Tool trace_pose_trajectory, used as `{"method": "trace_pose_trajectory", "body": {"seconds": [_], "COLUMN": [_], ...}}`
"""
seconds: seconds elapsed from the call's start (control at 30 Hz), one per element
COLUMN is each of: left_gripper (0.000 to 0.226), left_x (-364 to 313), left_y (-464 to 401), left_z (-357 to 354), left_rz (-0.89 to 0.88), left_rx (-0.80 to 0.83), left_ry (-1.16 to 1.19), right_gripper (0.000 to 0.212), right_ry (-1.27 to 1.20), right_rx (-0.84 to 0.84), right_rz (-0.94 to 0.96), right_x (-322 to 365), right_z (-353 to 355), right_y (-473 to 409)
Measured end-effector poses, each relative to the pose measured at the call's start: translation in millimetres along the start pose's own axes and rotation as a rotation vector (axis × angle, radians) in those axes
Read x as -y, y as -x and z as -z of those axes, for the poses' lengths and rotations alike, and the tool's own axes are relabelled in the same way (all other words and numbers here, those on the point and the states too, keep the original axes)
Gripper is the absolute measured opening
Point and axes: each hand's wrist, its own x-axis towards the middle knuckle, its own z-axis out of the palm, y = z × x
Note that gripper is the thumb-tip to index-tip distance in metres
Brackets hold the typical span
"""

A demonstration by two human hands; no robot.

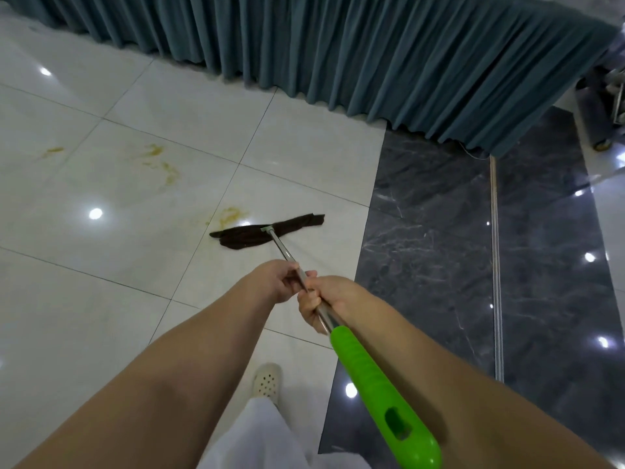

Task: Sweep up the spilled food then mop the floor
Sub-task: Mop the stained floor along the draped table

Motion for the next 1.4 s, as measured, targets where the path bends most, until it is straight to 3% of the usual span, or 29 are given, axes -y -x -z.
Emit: {"method": "trace_pose_trajectory", "body": {"seconds": [0.2,0.33,0.63,0.77,0.87,0.97,1.4], "left_gripper": [0.029,0.020,0.019,0.033,0.023,0.038,0.037], "left_x": [-28,-22,55,91,108,115,98], "left_y": [-26,-33,-32,-26,-17,-8,39], "left_z": [-21,-39,-94,-129,-147,-163,-198], "left_rz": [-0.050,-0.069,-0.115,-0.128,-0.138,-0.174,-0.352], "left_rx": [-0.053,-0.047,-0.080,-0.096,-0.125,-0.178,-0.215], "left_ry": [0.051,0.037,0.180,0.235,0.260,0.255,0.195], "right_gripper": [0.037,0.035,0.035,0.033,0.032,0.029,0.026], "right_ry": [0.120,0.162,0.267,0.319,0.376,0.391,0.368], "right_rx": [0.039,0.036,0.068,0.062,0.086,0.123,0.271], "right_rz": [0.014,-0.007,-0.116,-0.125,-0.130,-0.135,-0.059], "right_x": [47,61,68,79,89,97,120], "right_z": [1,18,108,147,166,175,174], "right_y": [-19,-23,3,28,49,69,122]}}
